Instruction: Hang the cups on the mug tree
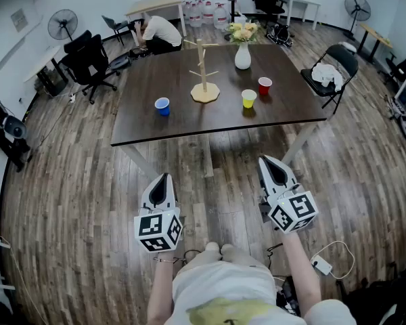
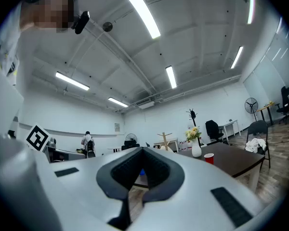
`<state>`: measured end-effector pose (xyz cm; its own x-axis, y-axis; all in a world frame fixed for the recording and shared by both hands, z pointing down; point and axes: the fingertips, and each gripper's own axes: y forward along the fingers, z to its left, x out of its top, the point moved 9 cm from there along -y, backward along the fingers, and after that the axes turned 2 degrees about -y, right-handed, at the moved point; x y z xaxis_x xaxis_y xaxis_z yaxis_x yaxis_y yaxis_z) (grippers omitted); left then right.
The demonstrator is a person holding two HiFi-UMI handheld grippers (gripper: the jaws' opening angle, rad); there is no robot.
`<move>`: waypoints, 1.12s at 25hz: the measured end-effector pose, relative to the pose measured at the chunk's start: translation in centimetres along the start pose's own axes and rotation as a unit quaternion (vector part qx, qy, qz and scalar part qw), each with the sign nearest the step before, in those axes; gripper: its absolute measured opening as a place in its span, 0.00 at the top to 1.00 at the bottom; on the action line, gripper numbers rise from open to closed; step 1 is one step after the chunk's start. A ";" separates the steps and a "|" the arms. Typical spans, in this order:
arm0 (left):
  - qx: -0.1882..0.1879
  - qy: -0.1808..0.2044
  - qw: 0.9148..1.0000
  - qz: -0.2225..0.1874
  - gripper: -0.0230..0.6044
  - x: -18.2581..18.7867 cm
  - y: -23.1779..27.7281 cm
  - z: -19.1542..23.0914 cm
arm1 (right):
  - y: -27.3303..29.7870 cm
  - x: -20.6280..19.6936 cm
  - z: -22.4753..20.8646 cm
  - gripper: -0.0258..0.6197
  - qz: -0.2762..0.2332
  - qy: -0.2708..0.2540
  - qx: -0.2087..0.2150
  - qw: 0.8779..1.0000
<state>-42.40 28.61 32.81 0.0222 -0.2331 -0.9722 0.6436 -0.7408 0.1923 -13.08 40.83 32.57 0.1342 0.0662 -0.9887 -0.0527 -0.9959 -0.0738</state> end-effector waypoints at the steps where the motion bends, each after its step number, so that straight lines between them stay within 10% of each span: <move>1: 0.001 0.000 1.000 0.001 0.94 0.1 0.0 0.0 | 0.0 0.1 0.0 0.93 0.000 -0.001 0.000 1.000; 28: 0.019 0.008 1.000 0.013 0.94 0.1 2.3 -1.5 | 2.1 -1.2 -3.2 0.93 0.012 0.021 0.008 1.000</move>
<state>-39.74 27.83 32.99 0.0505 -0.2431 -0.9687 0.6138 -0.7576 0.2221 -10.19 38.44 34.00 0.1739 0.0403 -0.9839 -0.0728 -0.9959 -0.0536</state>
